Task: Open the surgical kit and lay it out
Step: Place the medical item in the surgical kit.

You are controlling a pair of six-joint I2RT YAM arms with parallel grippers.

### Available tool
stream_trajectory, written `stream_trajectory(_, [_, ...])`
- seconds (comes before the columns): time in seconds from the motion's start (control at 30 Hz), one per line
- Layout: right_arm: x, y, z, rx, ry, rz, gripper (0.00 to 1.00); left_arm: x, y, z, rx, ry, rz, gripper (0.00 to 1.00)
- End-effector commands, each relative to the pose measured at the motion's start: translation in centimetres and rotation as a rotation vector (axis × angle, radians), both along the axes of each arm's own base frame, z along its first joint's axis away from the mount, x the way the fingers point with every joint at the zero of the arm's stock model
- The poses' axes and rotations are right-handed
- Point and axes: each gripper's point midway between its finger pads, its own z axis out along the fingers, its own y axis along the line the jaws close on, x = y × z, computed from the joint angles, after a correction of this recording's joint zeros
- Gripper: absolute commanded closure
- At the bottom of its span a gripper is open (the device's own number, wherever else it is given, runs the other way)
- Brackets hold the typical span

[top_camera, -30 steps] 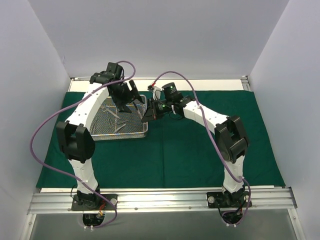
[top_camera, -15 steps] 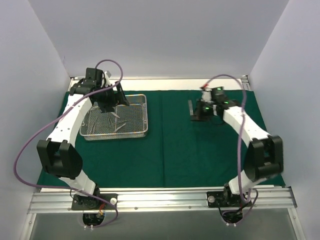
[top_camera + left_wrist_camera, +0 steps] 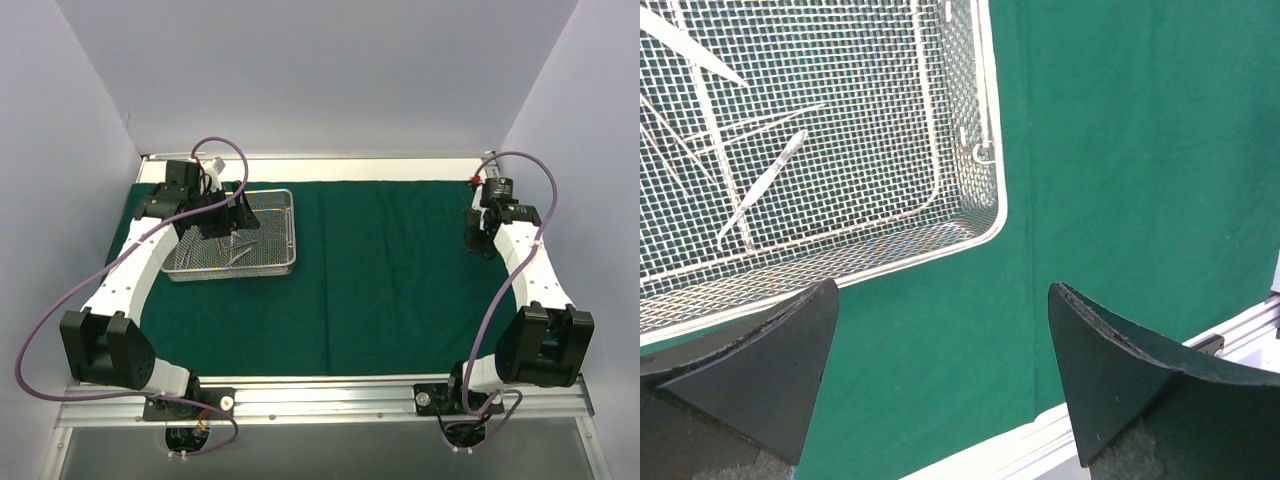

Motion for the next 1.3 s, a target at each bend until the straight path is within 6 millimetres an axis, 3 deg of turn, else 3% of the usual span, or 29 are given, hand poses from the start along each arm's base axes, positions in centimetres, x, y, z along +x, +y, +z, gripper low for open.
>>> stream_trajectory(0.0, [-2.5,-2.9,-1.1,-0.151,0.139,0.078,1.0,0.3,-0.6,3.2,-0.041,-0.135,-0.029,0.06])
stream_trajectory(0.1, [-1.9,-3.6,-2.7,-0.18,0.173,0.082,1.0,-0.1,-0.4,3.5,-0.041,-0.146,-0.023,0.06])
stream_trajectory(0.27, [1.2,-2.0,-5.5,0.006,0.16,0.072,1.0,-0.8,-0.3,3.8,-0.034,-0.151,-0.023,0.06])
stream_trajectory(0.37, [1.8,-1.3,-6.8,0.094,0.119,0.071,1.0,-1.0,-0.3,3.6,-0.037,-0.145,-0.023,0.06])
stream_trajectory(0.57, [0.5,-3.0,-9.0,0.104,0.145,0.058,1.0,-0.7,-0.4,2.6,-0.047,-0.123,-0.008,0.06])
stream_trajectory(0.87, [1.1,-3.6,-11.1,0.093,0.194,0.056,1.0,-0.3,-0.4,2.0,-0.084,-0.103,-0.005,0.04])
stream_trajectory(1.07, [1.1,-3.9,-12.7,0.079,0.244,0.051,0.98,-0.1,1.0,1.6,-0.052,-0.095,0.031,0.04])
stream_trajectory(1.2, [0.8,-4.2,-13.0,0.064,0.266,0.042,0.92,-0.1,1.0,1.4,-0.055,-0.089,0.034,0.04])
stream_trajectory(1.27, [0.6,-4.3,-13.0,0.054,0.27,0.036,0.84,0.0,1.0,1.2,-0.06,-0.083,0.034,0.04])
